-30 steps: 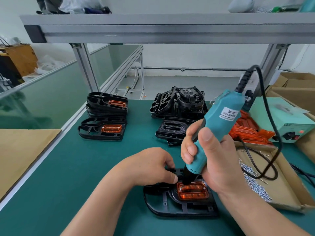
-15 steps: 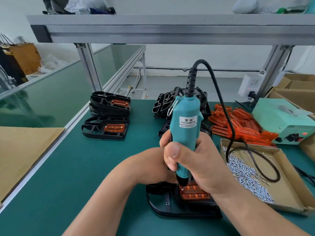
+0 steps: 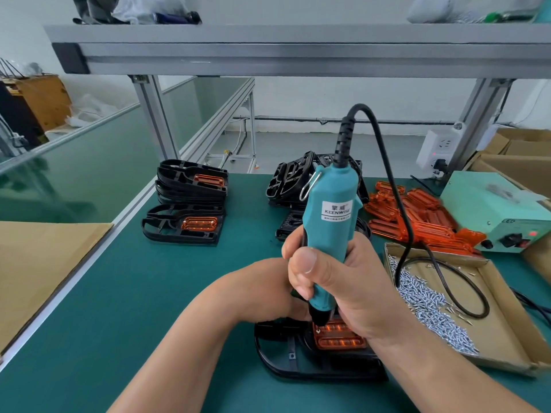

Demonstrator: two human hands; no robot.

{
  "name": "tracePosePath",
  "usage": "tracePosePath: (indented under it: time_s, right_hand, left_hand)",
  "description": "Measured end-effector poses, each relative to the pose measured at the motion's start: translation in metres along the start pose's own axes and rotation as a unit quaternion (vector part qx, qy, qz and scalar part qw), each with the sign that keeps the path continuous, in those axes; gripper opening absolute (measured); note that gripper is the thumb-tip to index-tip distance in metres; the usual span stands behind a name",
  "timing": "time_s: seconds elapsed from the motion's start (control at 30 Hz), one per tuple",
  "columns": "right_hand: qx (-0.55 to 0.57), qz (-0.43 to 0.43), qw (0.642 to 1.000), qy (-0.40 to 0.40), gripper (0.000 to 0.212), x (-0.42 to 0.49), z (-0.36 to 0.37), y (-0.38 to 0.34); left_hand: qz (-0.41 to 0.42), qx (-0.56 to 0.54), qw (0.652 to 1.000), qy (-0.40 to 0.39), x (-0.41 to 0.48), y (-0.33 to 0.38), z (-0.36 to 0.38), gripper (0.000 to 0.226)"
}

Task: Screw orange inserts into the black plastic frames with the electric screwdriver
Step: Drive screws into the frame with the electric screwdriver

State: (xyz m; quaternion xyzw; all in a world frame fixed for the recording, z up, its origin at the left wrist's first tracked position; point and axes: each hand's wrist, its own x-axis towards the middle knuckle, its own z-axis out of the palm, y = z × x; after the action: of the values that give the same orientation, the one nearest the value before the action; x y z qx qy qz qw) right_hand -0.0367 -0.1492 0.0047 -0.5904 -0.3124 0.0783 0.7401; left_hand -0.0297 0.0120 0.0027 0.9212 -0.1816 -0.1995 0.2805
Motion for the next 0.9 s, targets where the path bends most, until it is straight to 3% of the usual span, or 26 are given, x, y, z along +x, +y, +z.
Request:
tracePosePath:
  time_s: [0.2, 0.37, 0.57, 0.63, 0.67, 0.77, 0.9]
  right_hand:
    - [0.013, 0.004, 1.0, -0.003, 0.052, 0.0, 0.001, -0.002]
    - [0.014, 0.009, 1.0, -0.026, 0.059, 0.0, 0.002, -0.004]
    - [-0.005, 0.013, 0.999, -0.046, 0.039, -0.003, 0.004, -0.004]
    - [-0.001, 0.013, 0.998, -0.054, 0.04, -0.004, 0.004, -0.005]
    - [0.007, 0.01, 0.998, -0.055, 0.04, -0.005, 0.004, -0.004]
    - [0.038, 0.0, 0.998, -0.04, 0.041, -0.006, 0.0, -0.001]
    - [0.041, -0.009, 0.999, -0.016, 0.043, -0.007, -0.006, 0.003]
  left_hand:
    - [-0.009, -0.007, 1.0, 0.003, 0.001, 0.002, 0.001, 0.033]
    - [-0.002, -0.014, 1.0, -0.006, 0.001, 0.004, 0.0, 0.007]
    - [0.057, -0.045, 0.997, 0.005, -0.004, 0.005, -0.003, 0.025]
    - [0.06, -0.057, 0.997, 0.005, -0.008, 0.008, -0.005, 0.041]
    - [0.056, -0.055, 0.997, 0.001, -0.008, 0.007, -0.004, 0.04]
    - [0.031, -0.025, 0.999, -0.002, -0.006, 0.01, -0.002, 0.008]
    - [0.012, 0.023, 1.0, -0.012, -0.002, 0.012, 0.0, 0.018]
